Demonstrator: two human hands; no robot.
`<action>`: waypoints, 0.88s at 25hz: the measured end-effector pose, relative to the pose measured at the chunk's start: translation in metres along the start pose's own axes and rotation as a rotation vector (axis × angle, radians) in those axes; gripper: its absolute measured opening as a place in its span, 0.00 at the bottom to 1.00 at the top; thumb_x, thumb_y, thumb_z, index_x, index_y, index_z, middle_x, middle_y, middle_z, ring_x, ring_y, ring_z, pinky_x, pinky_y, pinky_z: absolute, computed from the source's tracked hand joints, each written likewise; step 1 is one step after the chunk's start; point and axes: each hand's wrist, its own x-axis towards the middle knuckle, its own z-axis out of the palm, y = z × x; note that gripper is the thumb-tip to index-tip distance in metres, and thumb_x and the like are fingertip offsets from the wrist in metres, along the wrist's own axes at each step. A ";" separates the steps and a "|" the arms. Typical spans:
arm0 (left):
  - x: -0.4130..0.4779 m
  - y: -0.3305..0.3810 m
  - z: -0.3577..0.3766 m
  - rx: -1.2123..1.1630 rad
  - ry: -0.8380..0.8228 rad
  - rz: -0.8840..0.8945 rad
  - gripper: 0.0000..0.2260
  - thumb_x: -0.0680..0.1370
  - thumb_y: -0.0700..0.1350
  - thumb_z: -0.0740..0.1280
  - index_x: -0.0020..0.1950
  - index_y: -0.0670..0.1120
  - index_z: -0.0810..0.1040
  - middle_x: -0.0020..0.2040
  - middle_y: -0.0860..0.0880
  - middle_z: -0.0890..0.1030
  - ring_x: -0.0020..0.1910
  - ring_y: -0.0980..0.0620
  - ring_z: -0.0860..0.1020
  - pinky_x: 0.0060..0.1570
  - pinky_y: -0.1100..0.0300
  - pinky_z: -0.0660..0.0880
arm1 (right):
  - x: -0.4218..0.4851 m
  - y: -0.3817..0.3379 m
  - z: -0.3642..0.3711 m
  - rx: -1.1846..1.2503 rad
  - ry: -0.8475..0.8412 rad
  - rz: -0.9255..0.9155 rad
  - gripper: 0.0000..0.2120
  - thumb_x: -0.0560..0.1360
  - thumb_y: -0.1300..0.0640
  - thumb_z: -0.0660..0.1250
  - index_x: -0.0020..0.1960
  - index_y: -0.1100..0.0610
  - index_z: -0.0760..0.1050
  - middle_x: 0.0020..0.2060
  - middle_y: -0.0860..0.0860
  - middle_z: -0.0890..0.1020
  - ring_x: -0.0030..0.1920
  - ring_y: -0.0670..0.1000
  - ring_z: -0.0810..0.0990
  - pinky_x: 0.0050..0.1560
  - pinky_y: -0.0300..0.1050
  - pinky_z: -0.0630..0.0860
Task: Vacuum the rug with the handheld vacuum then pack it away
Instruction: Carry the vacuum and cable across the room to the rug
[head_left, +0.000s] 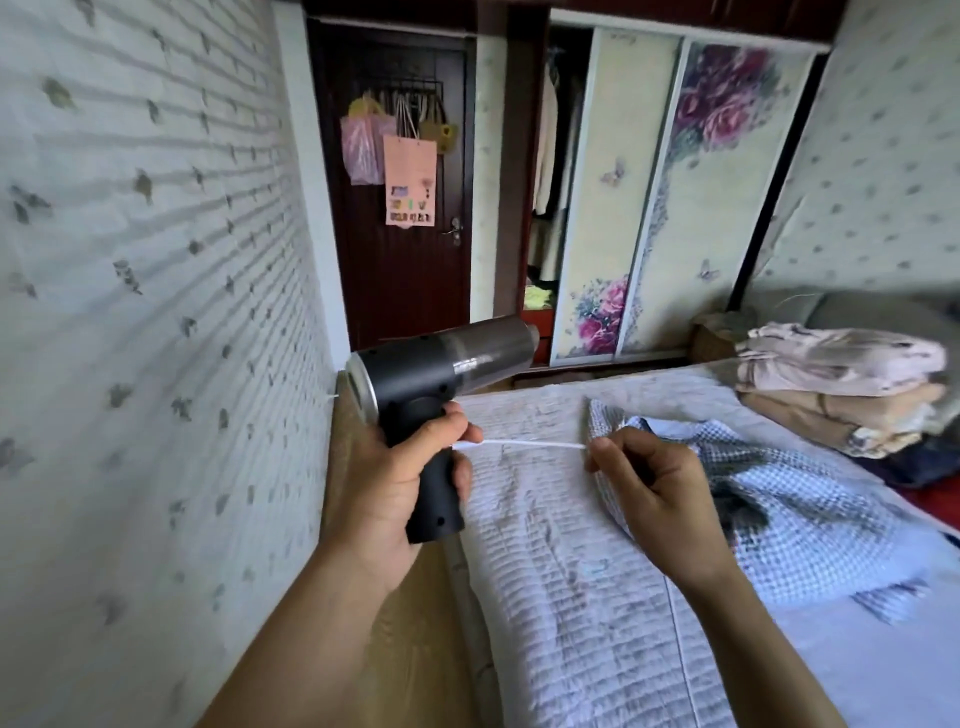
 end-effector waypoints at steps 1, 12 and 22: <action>0.022 -0.006 -0.004 0.007 -0.006 -0.006 0.12 0.70 0.40 0.71 0.52 0.39 0.77 0.40 0.41 0.80 0.24 0.49 0.71 0.26 0.60 0.70 | 0.016 0.013 0.009 -0.006 0.020 0.009 0.16 0.77 0.46 0.64 0.34 0.53 0.77 0.25 0.59 0.71 0.26 0.55 0.67 0.30 0.51 0.66; 0.312 -0.021 -0.033 0.072 -0.039 -0.049 0.12 0.70 0.40 0.73 0.51 0.39 0.77 0.40 0.42 0.81 0.25 0.49 0.72 0.27 0.60 0.71 | 0.249 0.136 0.091 0.022 0.123 0.061 0.15 0.78 0.56 0.67 0.33 0.55 0.77 0.23 0.55 0.68 0.27 0.45 0.64 0.29 0.48 0.64; 0.518 -0.053 -0.105 0.032 -0.149 -0.084 0.14 0.68 0.41 0.72 0.51 0.38 0.77 0.40 0.41 0.81 0.24 0.48 0.72 0.27 0.59 0.71 | 0.405 0.232 0.187 -0.035 0.191 0.085 0.14 0.79 0.58 0.68 0.35 0.56 0.78 0.25 0.60 0.71 0.28 0.45 0.66 0.30 0.44 0.64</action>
